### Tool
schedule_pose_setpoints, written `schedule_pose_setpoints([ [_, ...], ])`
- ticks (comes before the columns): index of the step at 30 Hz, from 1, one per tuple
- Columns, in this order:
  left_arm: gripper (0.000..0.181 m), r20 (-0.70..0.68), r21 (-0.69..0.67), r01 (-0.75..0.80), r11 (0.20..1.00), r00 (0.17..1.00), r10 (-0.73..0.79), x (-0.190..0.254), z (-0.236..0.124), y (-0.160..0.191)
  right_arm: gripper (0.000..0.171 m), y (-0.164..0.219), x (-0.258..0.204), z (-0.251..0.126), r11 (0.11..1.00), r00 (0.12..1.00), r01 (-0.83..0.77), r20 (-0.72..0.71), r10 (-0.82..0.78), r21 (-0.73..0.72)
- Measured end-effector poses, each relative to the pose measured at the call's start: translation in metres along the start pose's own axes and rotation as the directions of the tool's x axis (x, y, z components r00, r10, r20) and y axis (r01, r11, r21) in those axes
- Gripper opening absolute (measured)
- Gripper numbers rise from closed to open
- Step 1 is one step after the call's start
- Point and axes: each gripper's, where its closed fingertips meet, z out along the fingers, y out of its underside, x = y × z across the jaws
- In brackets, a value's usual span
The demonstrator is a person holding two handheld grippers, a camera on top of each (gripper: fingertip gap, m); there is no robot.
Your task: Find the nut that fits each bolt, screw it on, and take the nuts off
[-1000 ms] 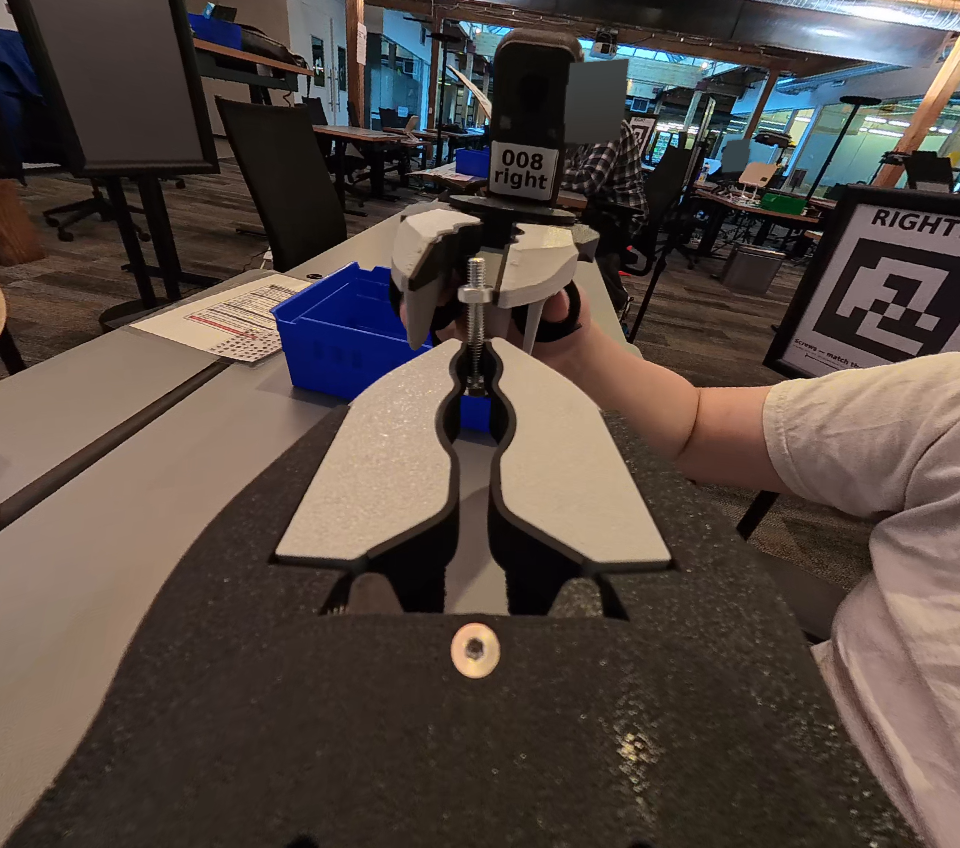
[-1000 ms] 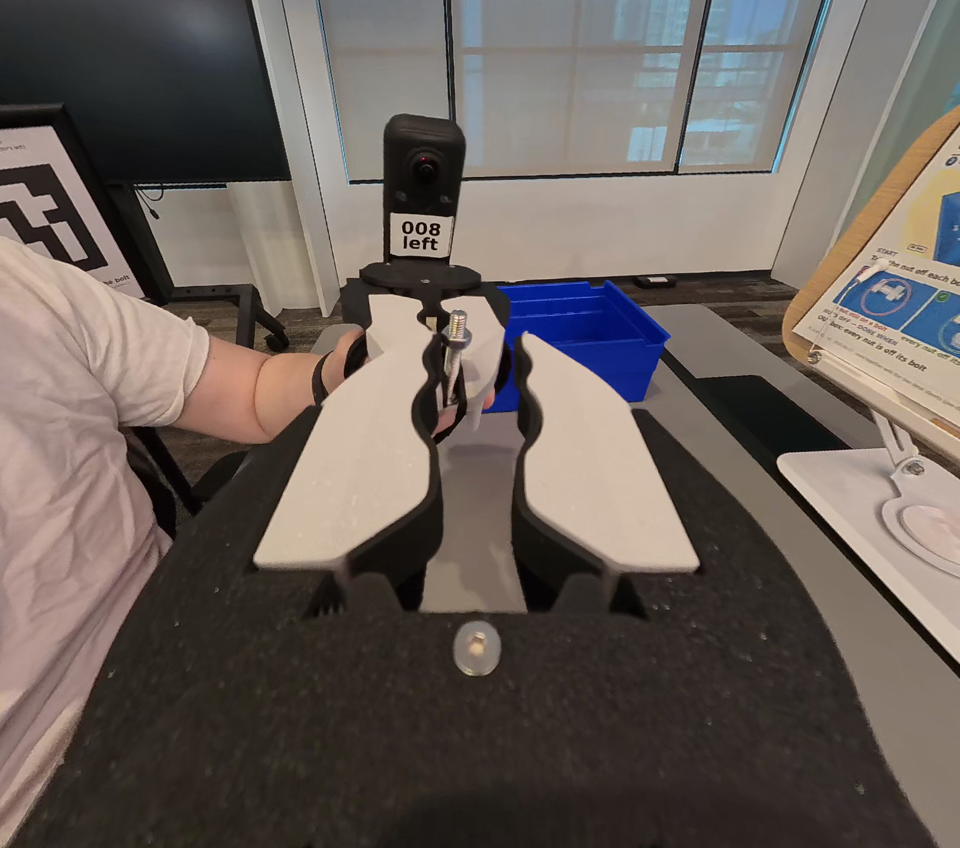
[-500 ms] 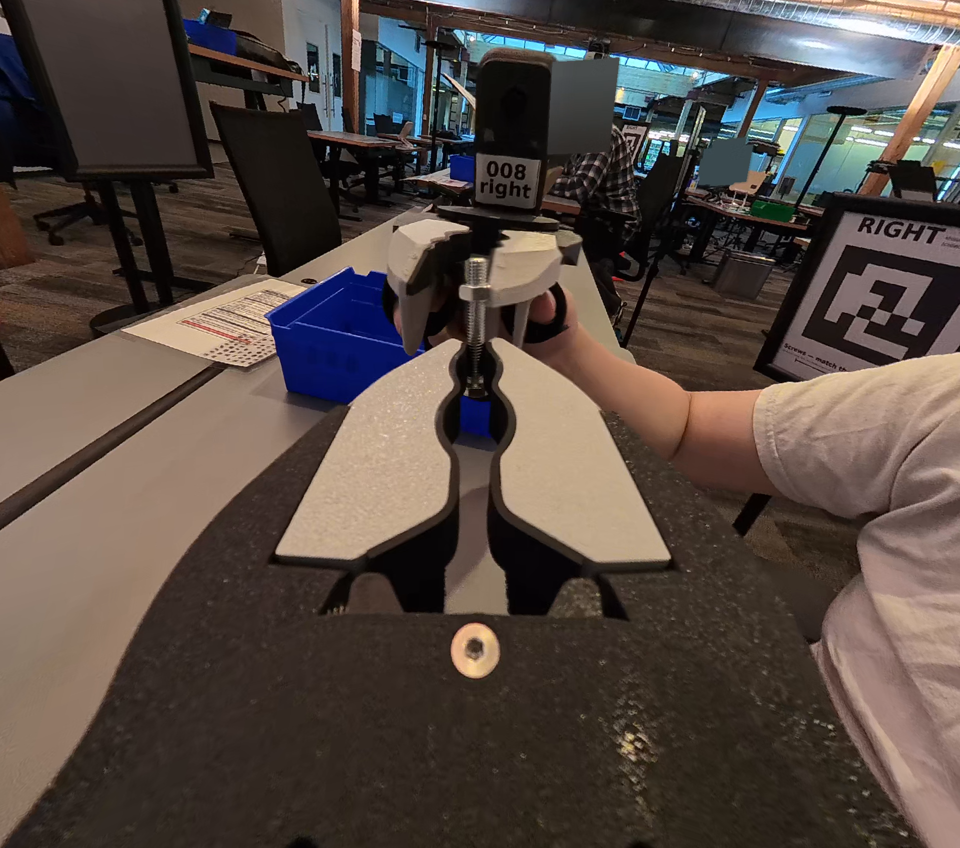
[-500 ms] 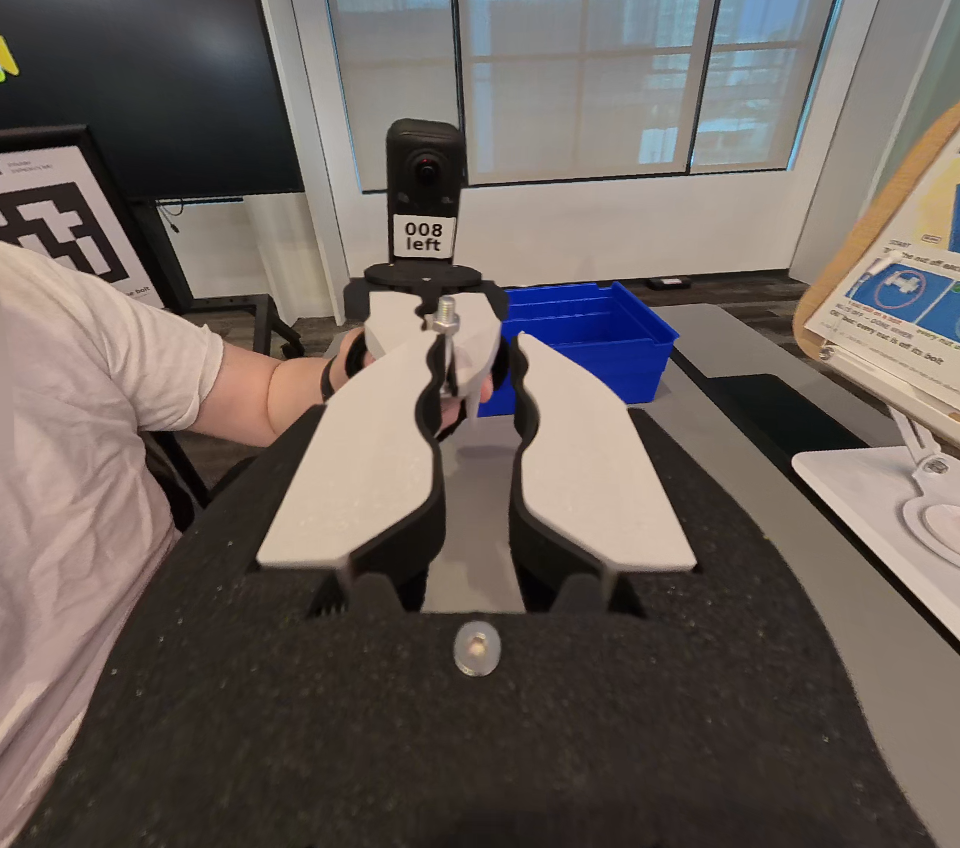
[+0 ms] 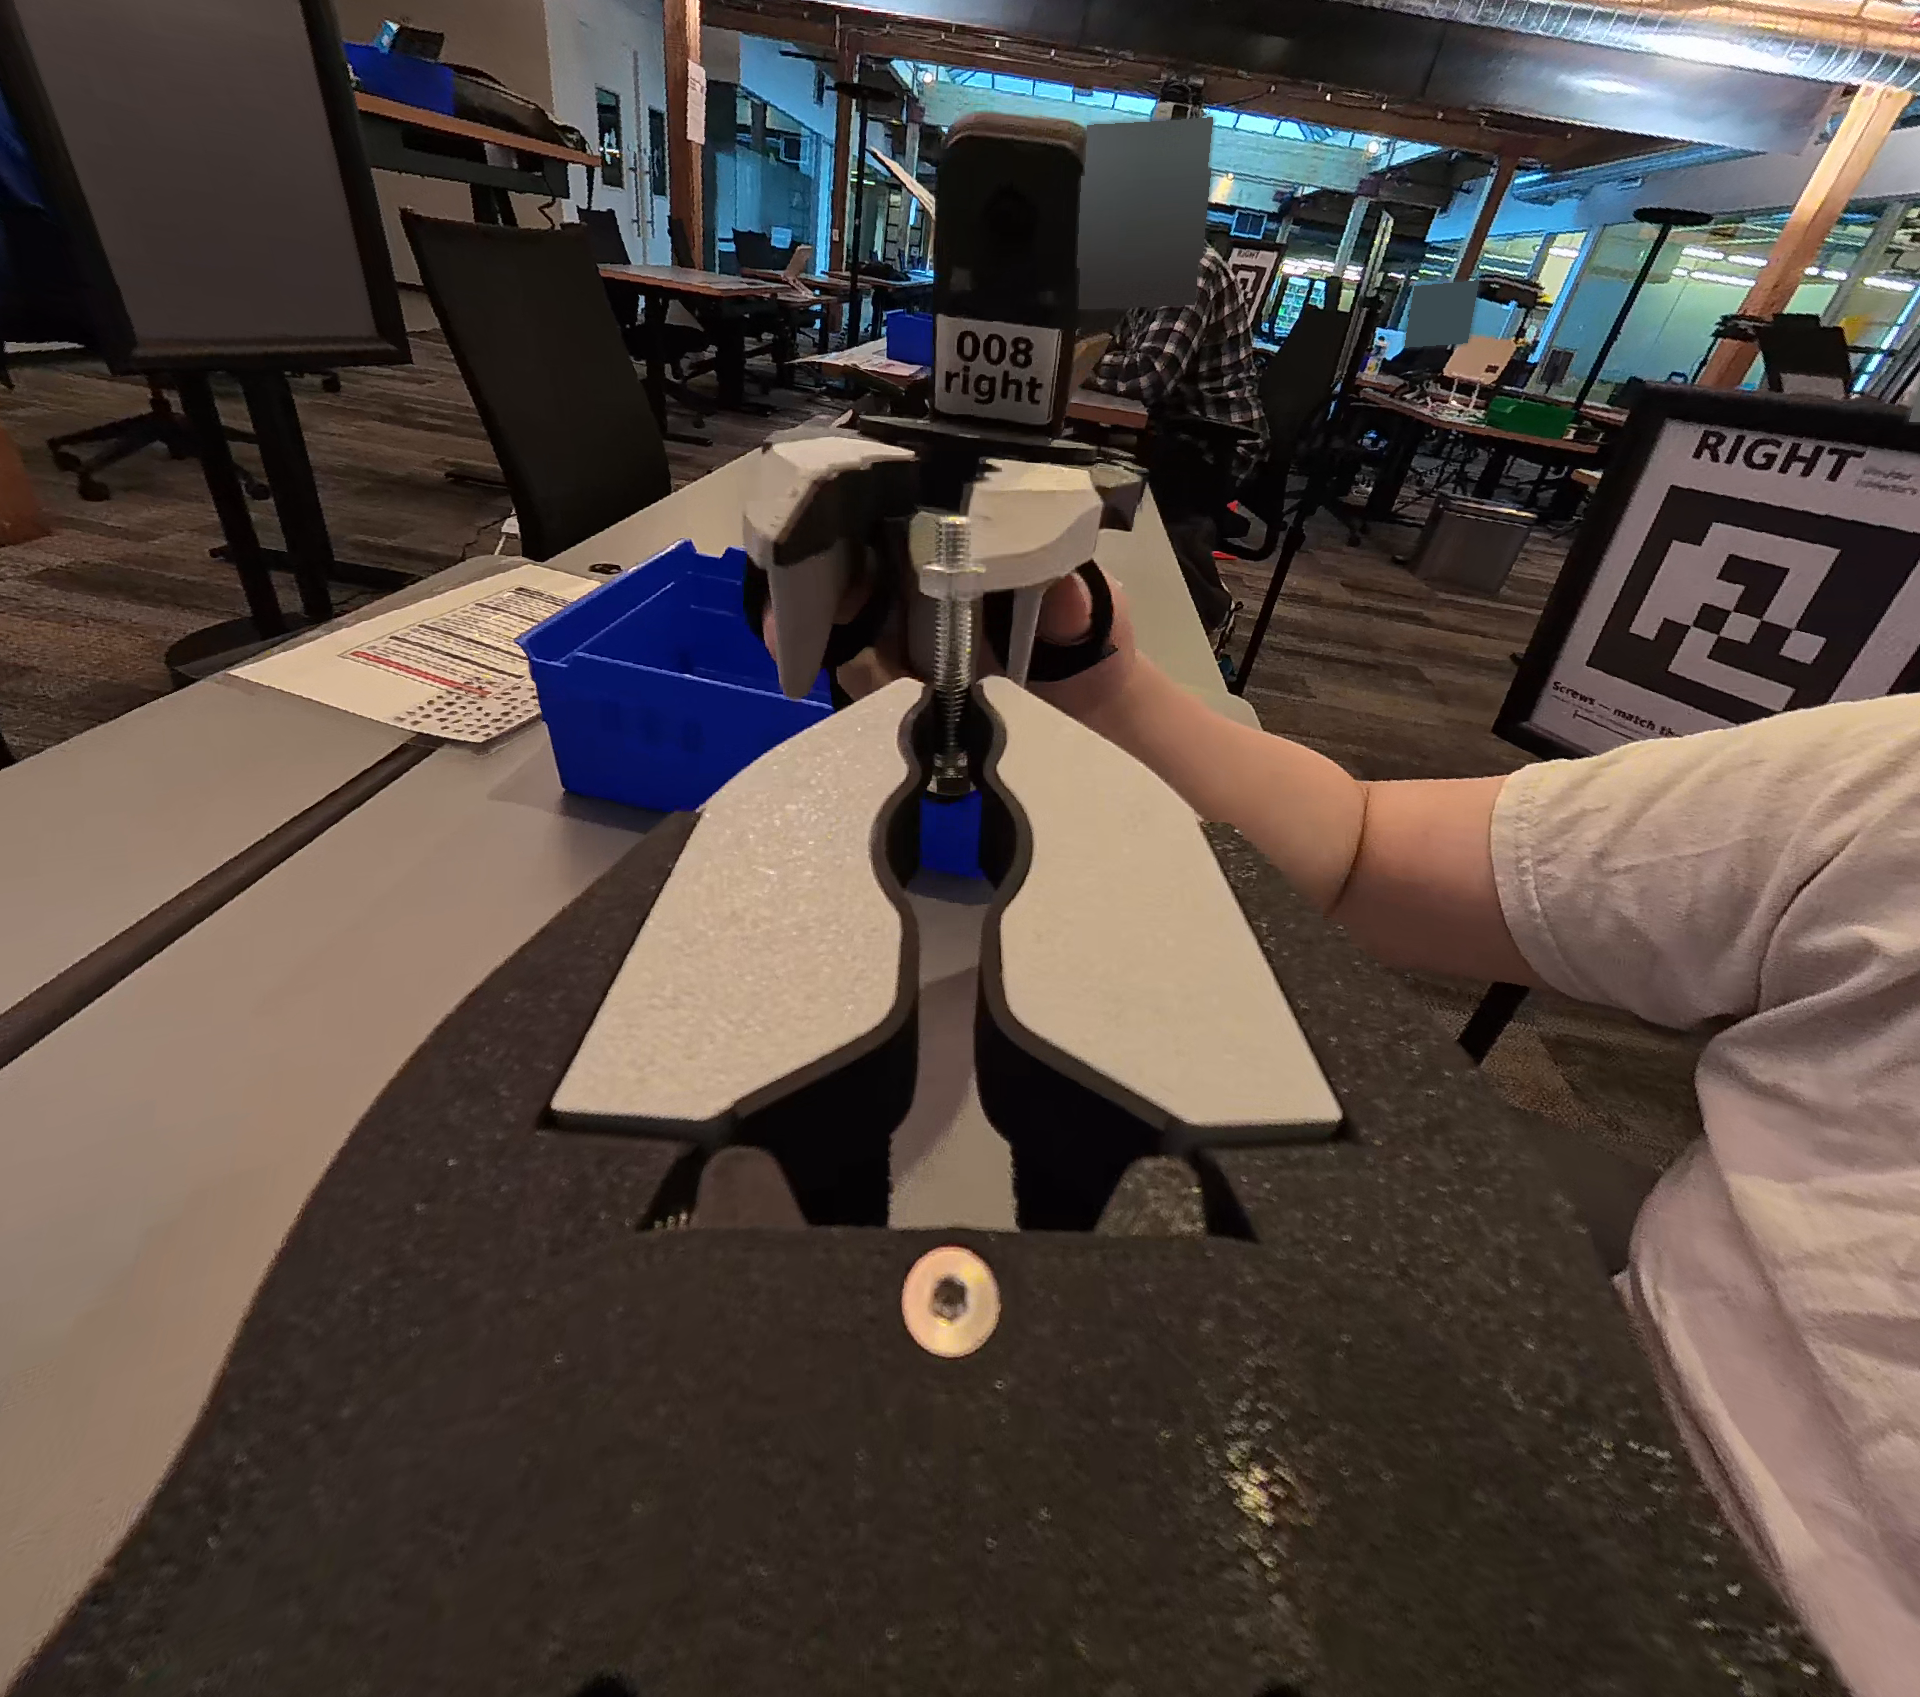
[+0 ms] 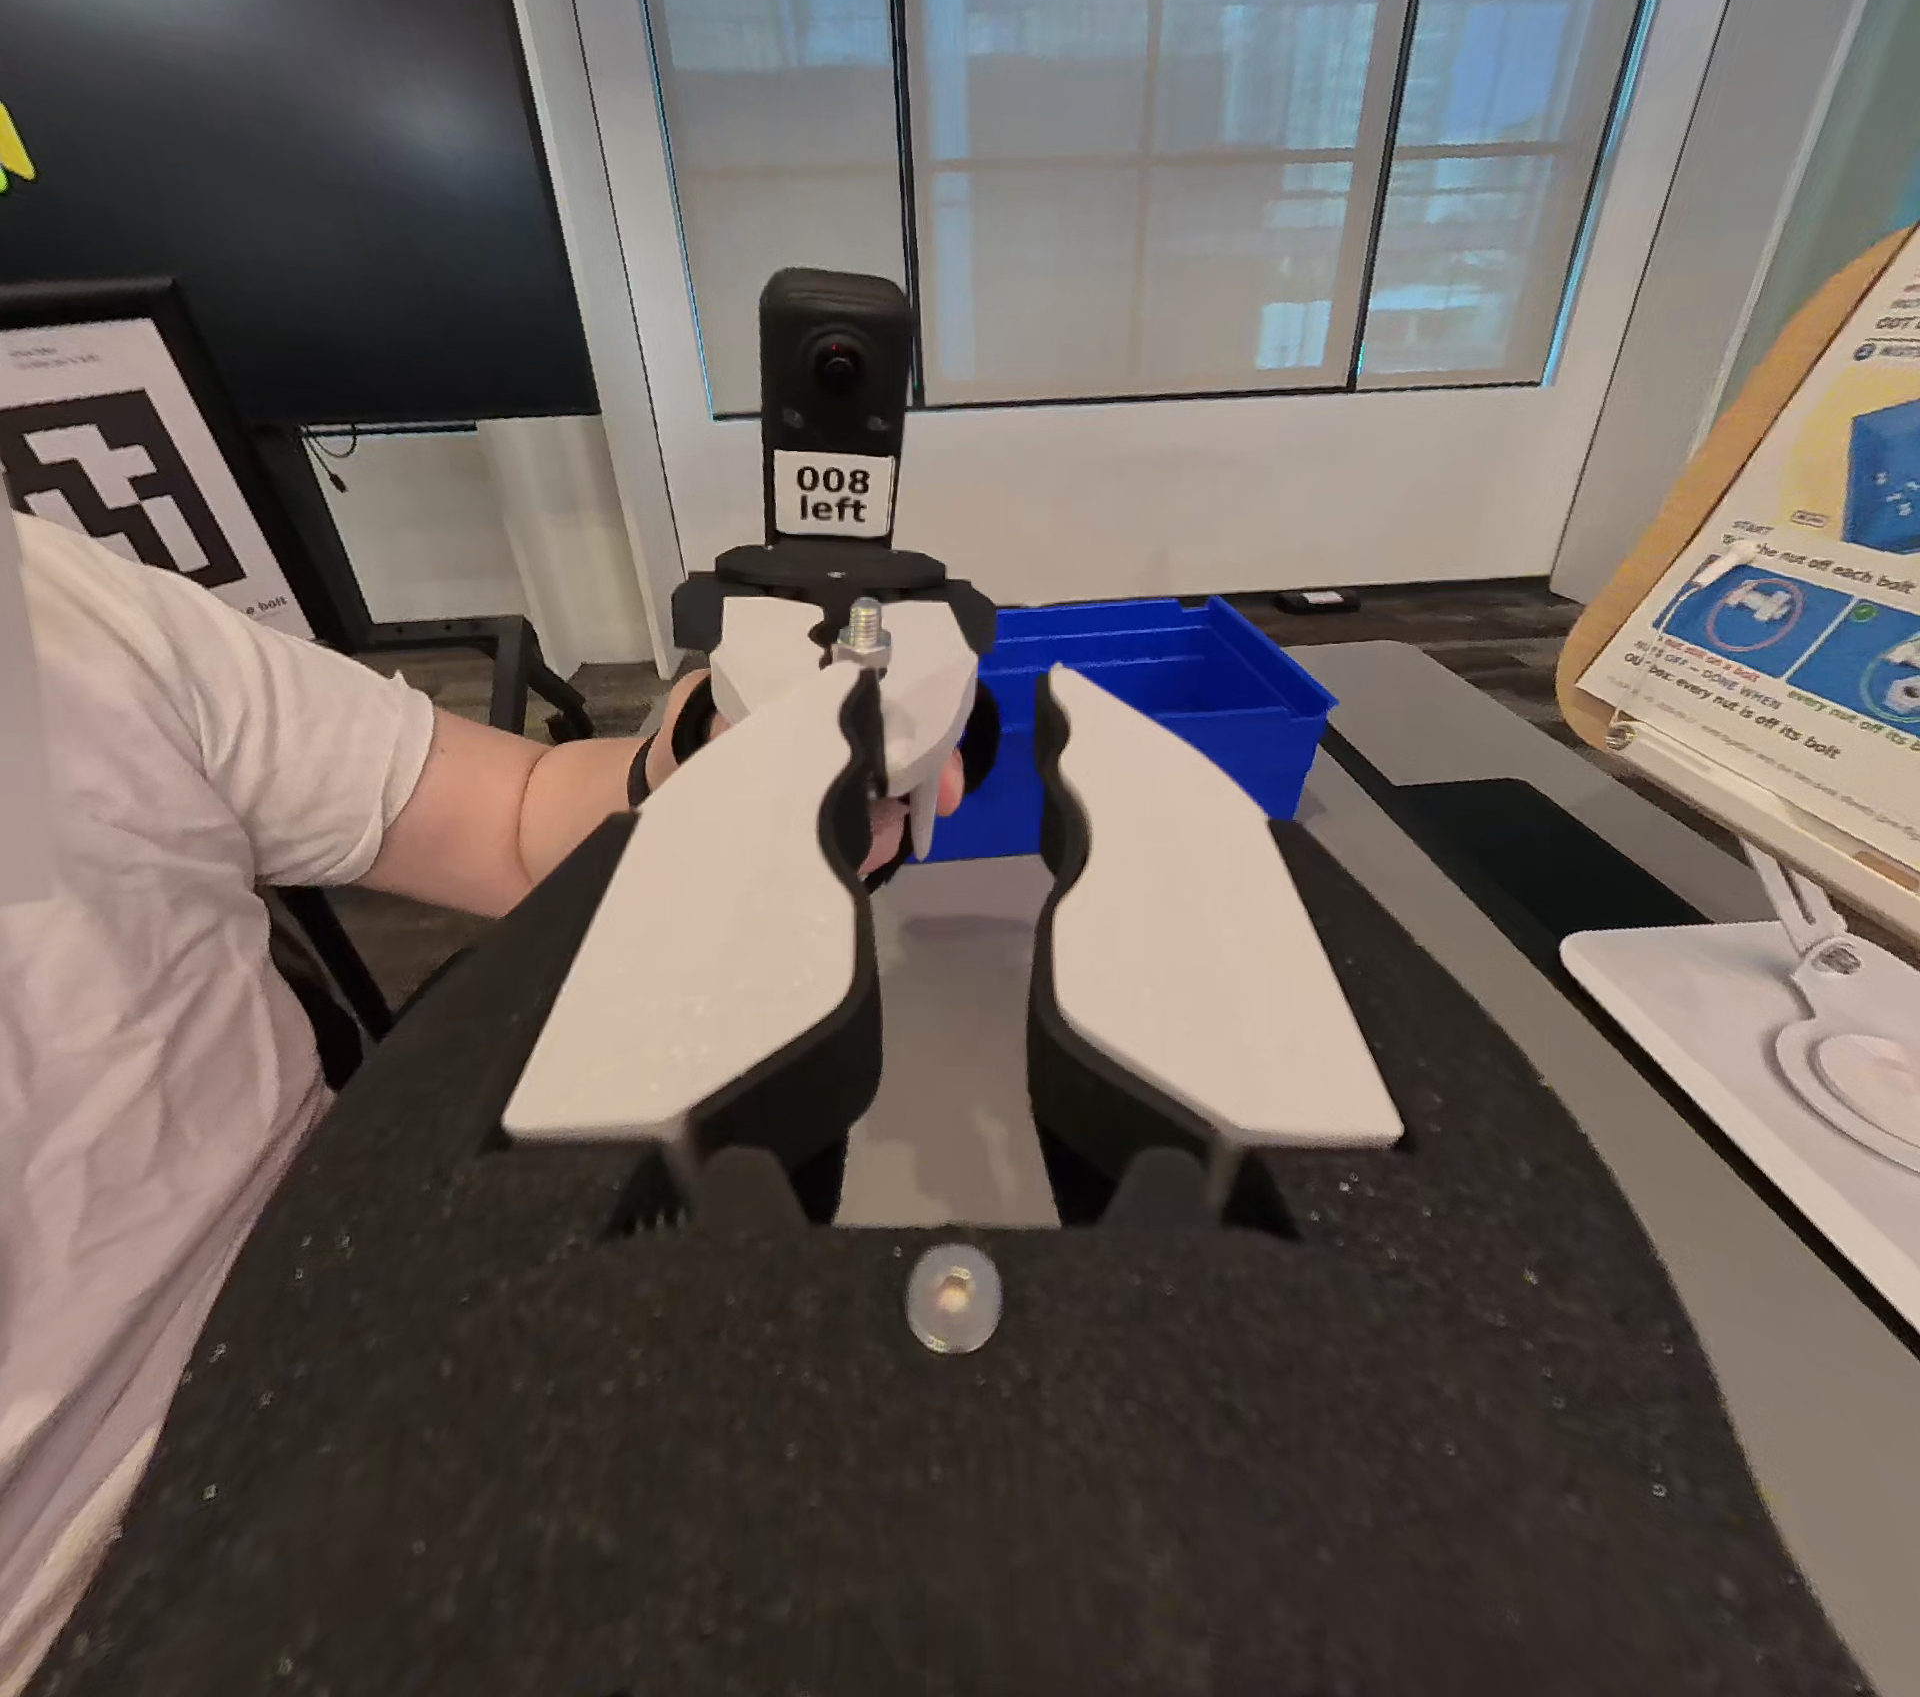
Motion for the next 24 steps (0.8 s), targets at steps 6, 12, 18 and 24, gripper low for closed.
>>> schedule_pose_setpoints([
  [6,0.004,-0.007,-0.014,0.008,1.000,1.000,-0.008,0.000,0.003,0.005,0.028,0.003,-0.014,0.010,1.000,0.999,0.015,0.045,-0.014,-0.016],
  [12,0.004,0.000,-0.001,0.001,1.000,1.000,-0.001,0.001,0.001,0.001,0.027,0.005,-0.003,0.004,1.000,1.000,0.009,0.007,-0.009,-0.029],
  [18,0.004,-0.003,-0.005,0.007,1.000,1.000,-0.007,0.000,0.000,0.001,0.028,0.002,-0.011,0.007,1.000,0.999,-0.010,0.050,0.010,-0.005],
  [24,0.004,-0.002,-0.016,0.002,1.000,1.000,-0.002,0.001,0.004,0.006,0.029,0.002,-0.008,0.006,1.000,0.999,0.003,0.037,-0.004,0.002],
])
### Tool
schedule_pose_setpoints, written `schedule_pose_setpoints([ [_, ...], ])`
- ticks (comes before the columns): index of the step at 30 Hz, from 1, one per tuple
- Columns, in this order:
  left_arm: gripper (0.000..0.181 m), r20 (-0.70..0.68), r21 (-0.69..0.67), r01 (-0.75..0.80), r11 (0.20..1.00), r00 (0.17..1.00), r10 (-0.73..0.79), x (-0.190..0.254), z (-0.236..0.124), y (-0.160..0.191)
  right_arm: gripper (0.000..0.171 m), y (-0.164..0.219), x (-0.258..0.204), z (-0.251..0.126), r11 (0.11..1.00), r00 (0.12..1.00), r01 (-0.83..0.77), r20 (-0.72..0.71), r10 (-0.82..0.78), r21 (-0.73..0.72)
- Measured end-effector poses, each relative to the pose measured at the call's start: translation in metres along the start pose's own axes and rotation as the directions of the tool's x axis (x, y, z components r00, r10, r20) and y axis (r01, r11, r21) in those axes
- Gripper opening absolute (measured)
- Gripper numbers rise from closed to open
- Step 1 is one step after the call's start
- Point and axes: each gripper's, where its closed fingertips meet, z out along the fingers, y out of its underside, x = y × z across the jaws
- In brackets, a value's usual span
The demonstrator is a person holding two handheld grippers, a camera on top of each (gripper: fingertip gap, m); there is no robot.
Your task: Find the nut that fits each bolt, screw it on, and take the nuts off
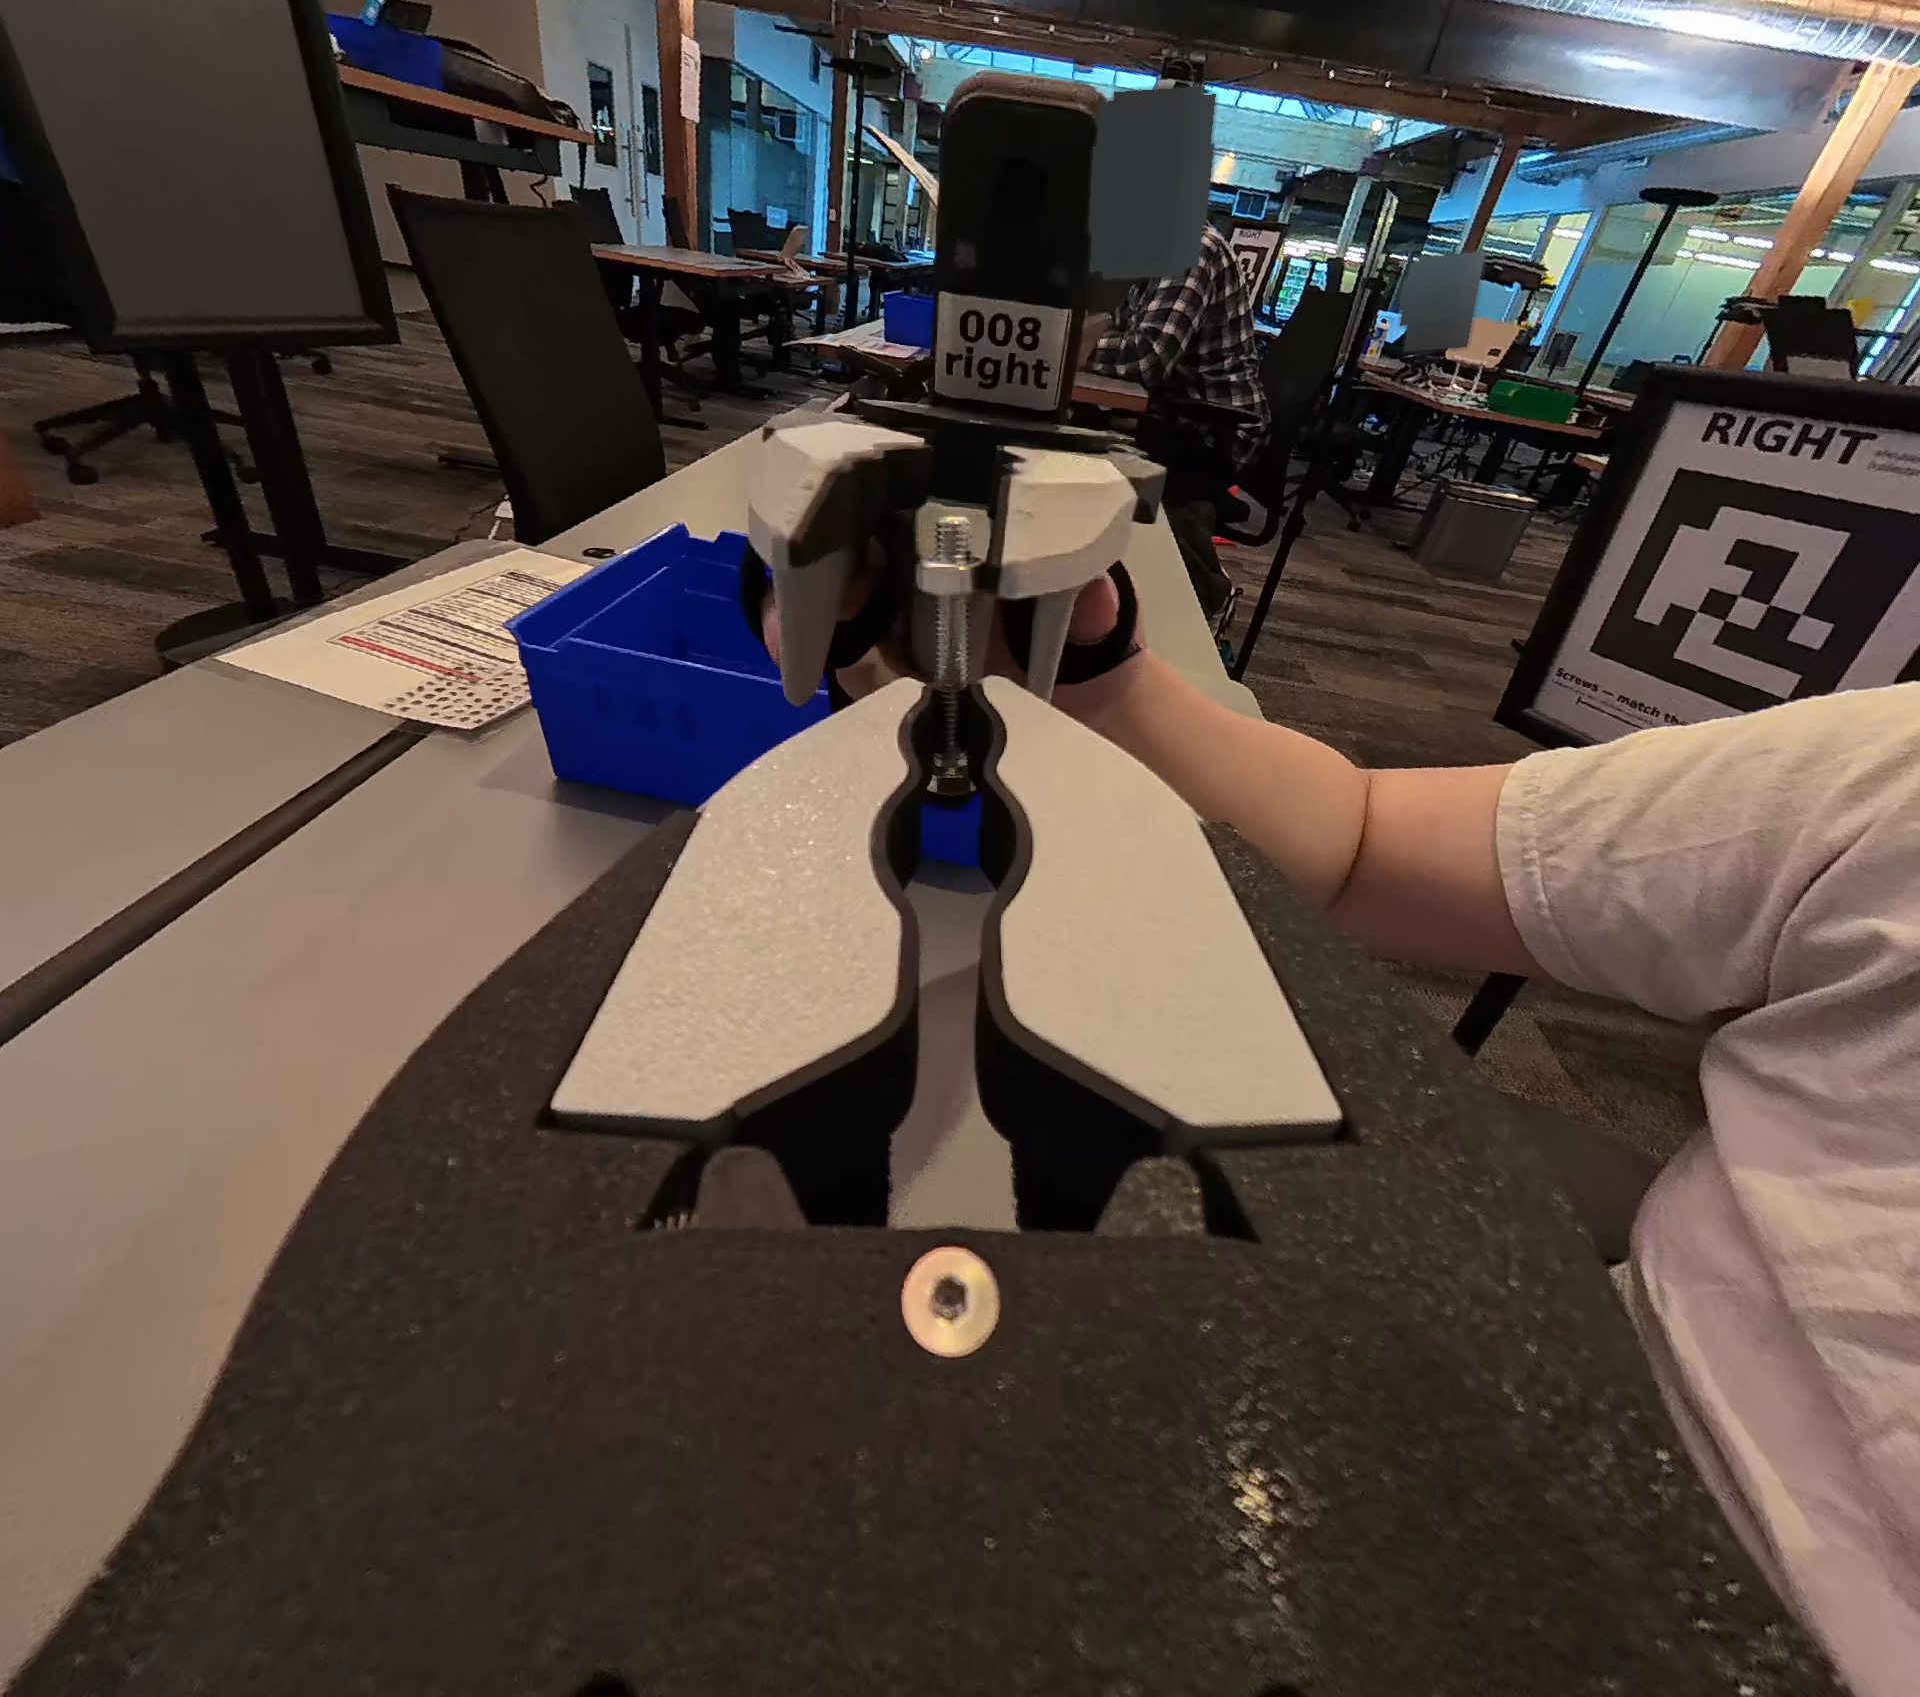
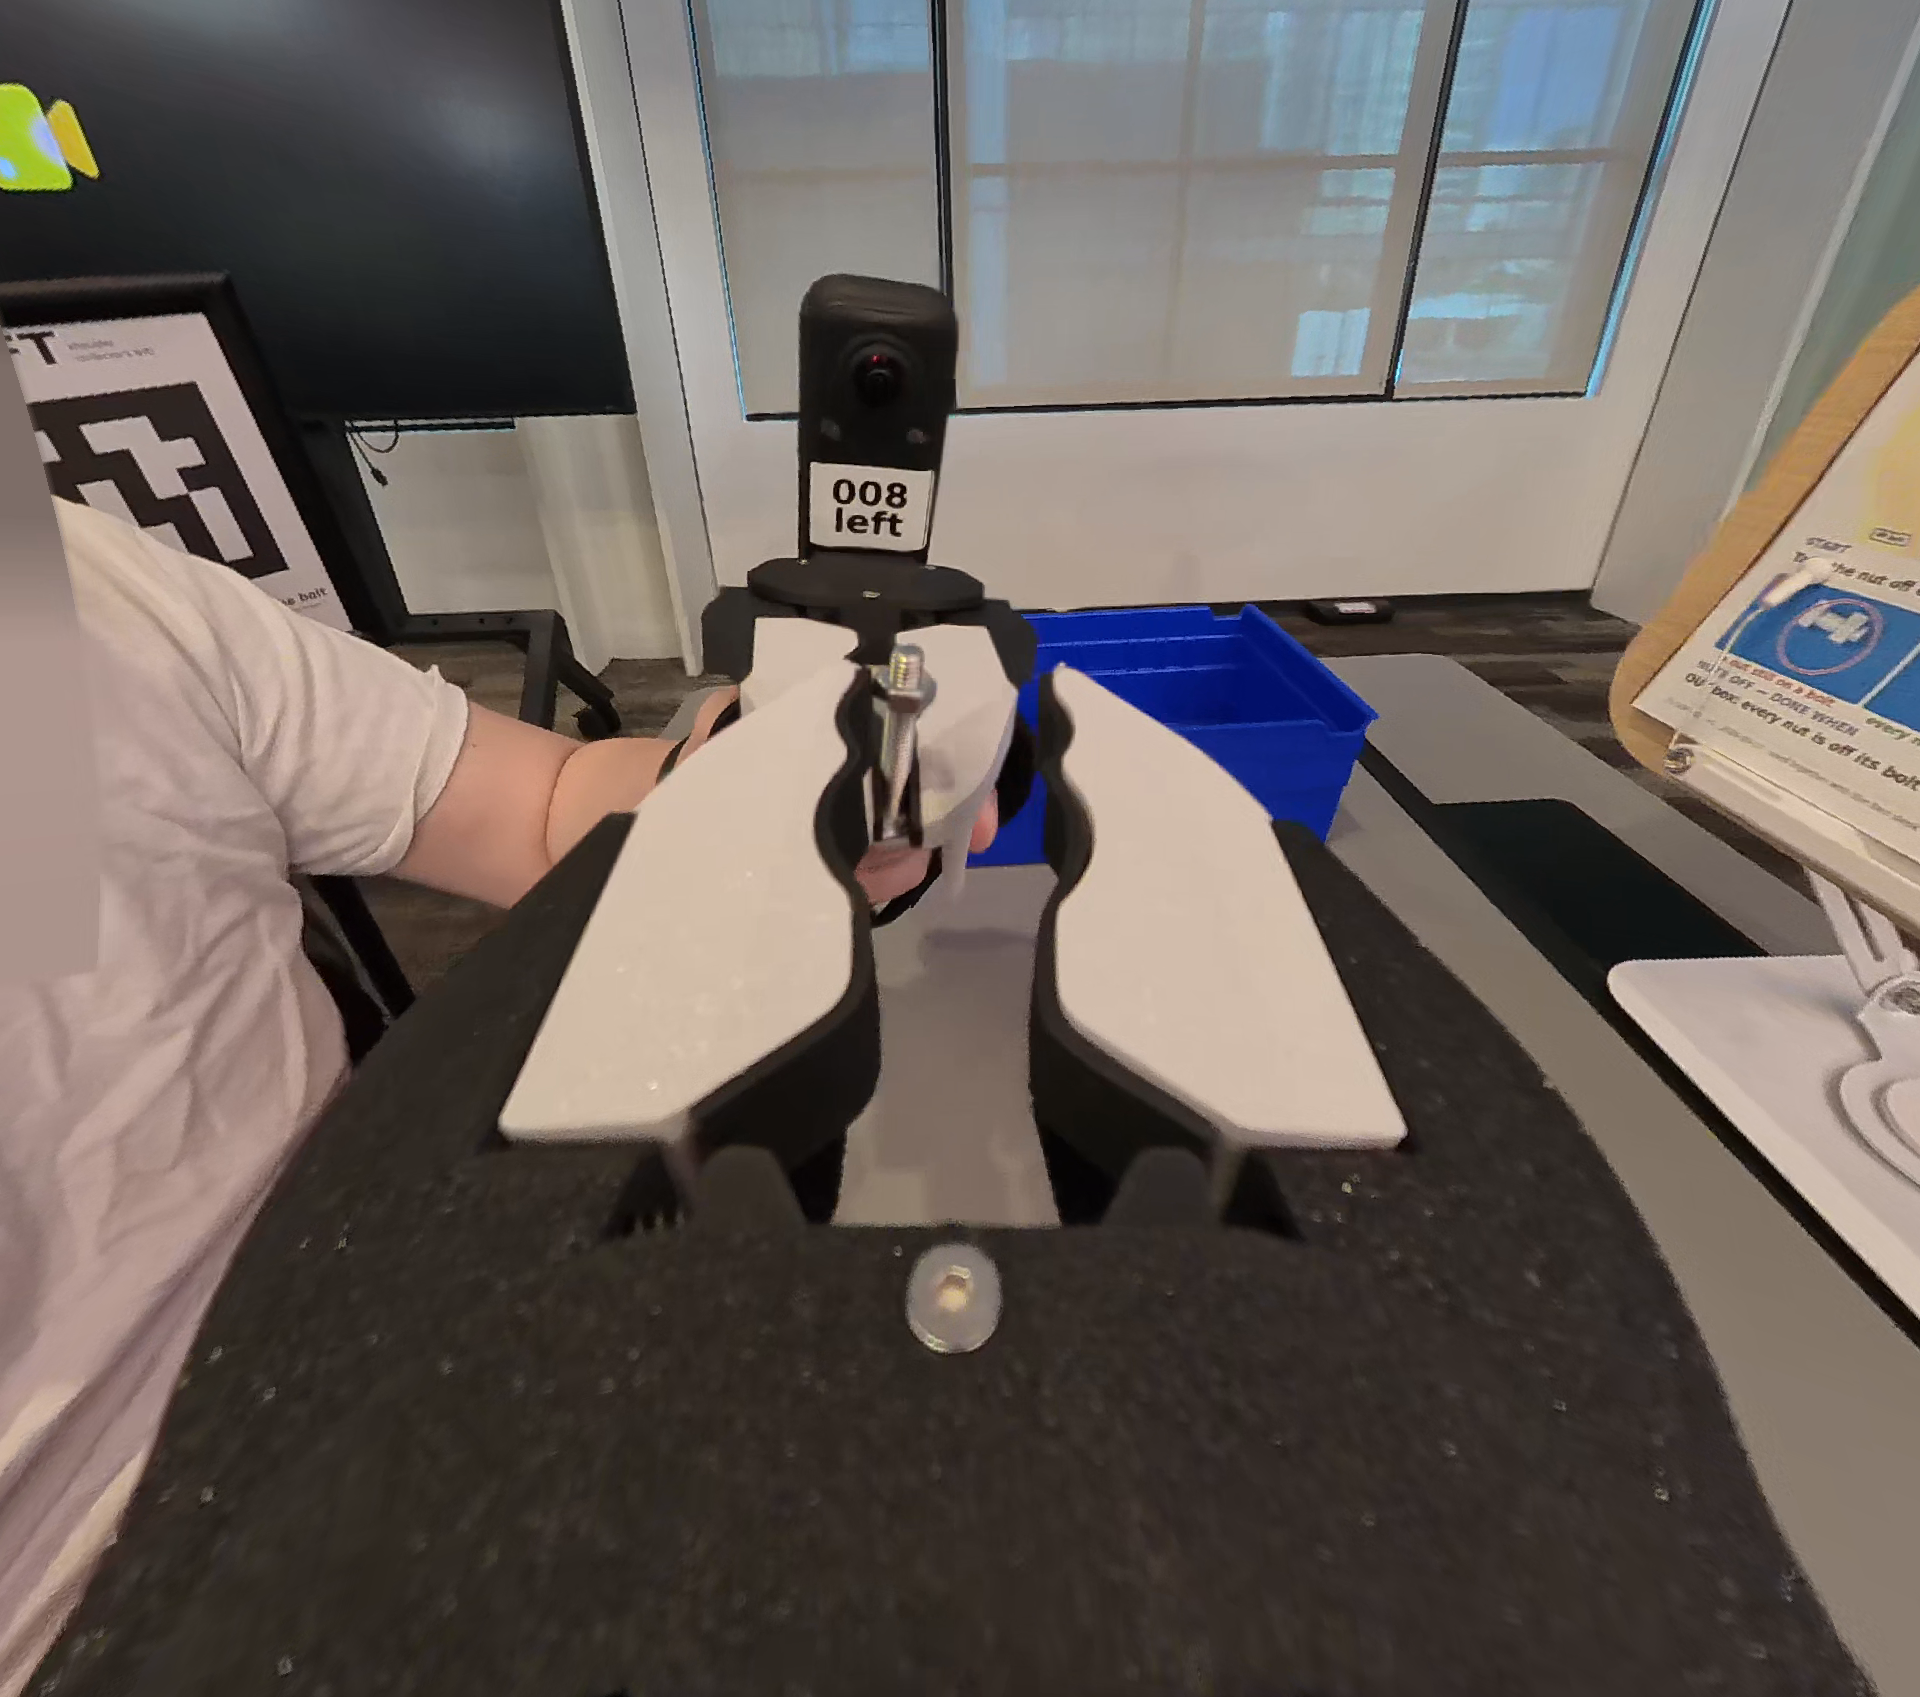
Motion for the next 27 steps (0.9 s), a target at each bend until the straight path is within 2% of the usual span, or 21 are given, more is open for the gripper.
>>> schedule_pose_setpoints([
  [4,0.004,0.001,0.011,0.006,1.000,1.000,-0.006,-0.002,-0.003,-0.003,0.025,-0.005,0.011,-0.011,0.998,0.999,-0.052,-0.012,0.052,0.039],
  [6,0.004,0.001,0.005,0.001,1.000,1.000,-0.001,-0.001,-0.003,-0.003,0.026,-0.008,0.003,-0.009,0.997,0.997,-0.068,0.035,0.066,0.049],
  [11,0.004,-0.014,0.001,0.006,1.000,1.000,-0.006,0.002,0.000,0.000,0.027,0.003,-0.010,0.005,0.999,0.997,-0.033,0.064,0.033,-0.006],
  [18,0.004,-0.003,0.010,-0.004,1.000,1.000,0.004,0.001,-0.003,-0.004,0.023,-0.009,0.006,-0.012,0.987,0.989,-0.138,0.072,0.132,0.082],
  [24,0.004,-0.016,0.002,0.004,1.000,1.000,-0.003,0.003,0.000,-0.001,0.025,-0.003,-0.012,0.004,0.995,0.991,-0.091,0.104,0.087,0.035],
  [27,0.004,-0.018,0.005,0.004,1.000,1.000,-0.004,0.004,0.001,-0.001,0.025,-0.003,-0.005,0.000,0.991,0.988,-0.127,0.096,0.123,0.037],
])
